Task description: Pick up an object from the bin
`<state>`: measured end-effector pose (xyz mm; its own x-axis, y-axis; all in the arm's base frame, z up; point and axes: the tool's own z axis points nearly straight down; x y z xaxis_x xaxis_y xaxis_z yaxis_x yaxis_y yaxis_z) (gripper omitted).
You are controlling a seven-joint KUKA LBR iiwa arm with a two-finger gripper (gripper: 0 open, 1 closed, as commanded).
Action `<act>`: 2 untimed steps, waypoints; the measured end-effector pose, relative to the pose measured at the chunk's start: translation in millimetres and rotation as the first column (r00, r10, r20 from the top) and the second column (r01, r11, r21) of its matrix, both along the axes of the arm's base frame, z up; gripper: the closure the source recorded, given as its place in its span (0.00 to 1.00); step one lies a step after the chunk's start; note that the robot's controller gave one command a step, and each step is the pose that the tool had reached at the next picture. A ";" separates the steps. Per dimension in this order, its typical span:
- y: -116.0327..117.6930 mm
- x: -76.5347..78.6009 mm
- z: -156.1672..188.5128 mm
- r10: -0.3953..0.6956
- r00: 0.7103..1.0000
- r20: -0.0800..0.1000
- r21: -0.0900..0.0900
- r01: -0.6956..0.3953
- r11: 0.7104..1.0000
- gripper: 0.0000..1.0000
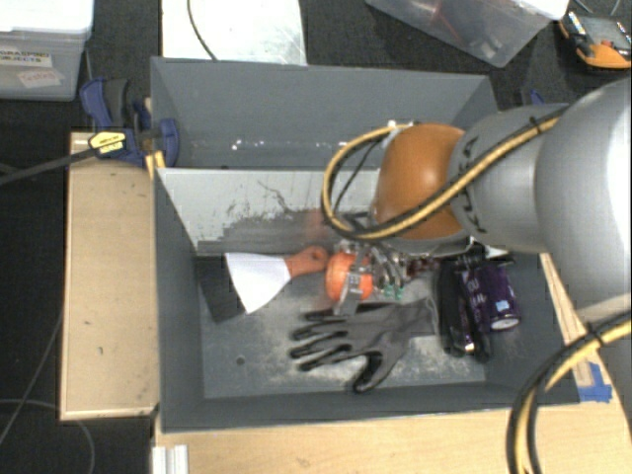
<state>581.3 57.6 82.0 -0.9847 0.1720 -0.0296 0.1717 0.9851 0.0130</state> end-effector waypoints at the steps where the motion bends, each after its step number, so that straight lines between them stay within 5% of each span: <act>1: 0.0 0.0 0.0 0.000 1.000 0.000 0.000 0.000 1.000 1.00; 2: -2.8 -6.0 4.7 -0.012 1.000 0.000 0.002 0.012 1.000 1.00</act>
Offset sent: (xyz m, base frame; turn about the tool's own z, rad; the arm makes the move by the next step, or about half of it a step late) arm -0.0064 -0.0035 0.0041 0.0208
